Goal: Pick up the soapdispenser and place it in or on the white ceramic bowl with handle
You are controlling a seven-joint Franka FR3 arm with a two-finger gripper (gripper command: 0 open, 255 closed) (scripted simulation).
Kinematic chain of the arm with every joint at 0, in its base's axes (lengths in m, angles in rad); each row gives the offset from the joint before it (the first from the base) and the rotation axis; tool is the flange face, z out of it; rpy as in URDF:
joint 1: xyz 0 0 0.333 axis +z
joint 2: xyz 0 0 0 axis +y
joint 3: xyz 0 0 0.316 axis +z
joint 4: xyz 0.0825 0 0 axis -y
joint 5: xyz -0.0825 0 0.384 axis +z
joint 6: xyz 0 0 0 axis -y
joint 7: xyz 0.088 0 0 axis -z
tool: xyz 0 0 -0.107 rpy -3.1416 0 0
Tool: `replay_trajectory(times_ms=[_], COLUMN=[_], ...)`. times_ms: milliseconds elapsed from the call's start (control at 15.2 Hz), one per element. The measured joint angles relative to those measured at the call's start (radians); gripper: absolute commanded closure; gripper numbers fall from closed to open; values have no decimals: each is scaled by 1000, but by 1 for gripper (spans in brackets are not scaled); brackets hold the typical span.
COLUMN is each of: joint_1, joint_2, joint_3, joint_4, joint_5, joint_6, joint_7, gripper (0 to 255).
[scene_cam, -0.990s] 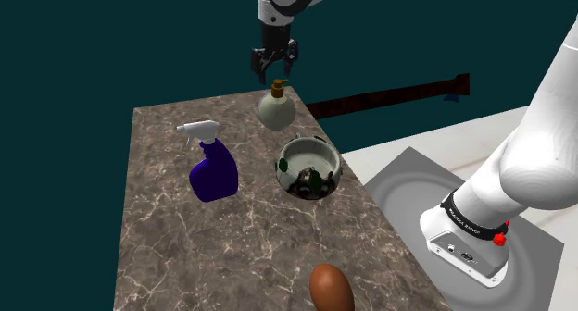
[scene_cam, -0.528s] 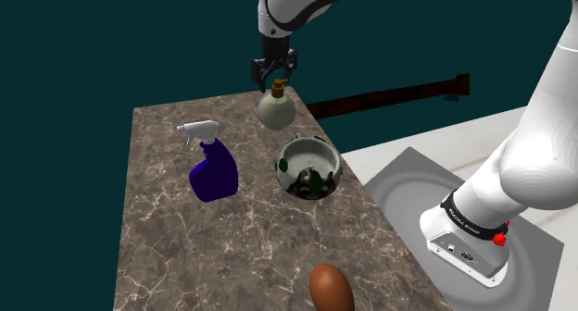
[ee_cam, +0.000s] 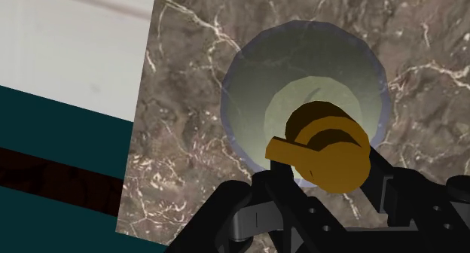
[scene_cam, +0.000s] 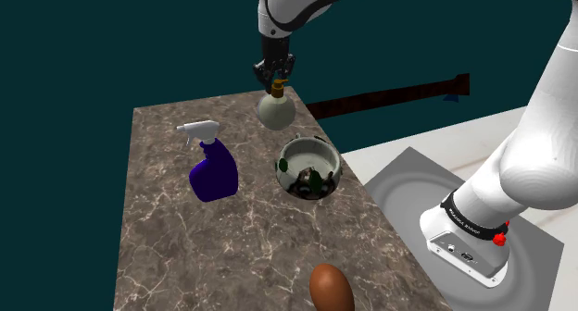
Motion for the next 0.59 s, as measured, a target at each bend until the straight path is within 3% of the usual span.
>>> replay_trajectory(times_ms=[594], joint_1=[0], joint_2=[-4], joint_3=[1], joint_4=[12], joint_5=[2], joint_6=[-16], joint_7=[-1], gripper=[255])
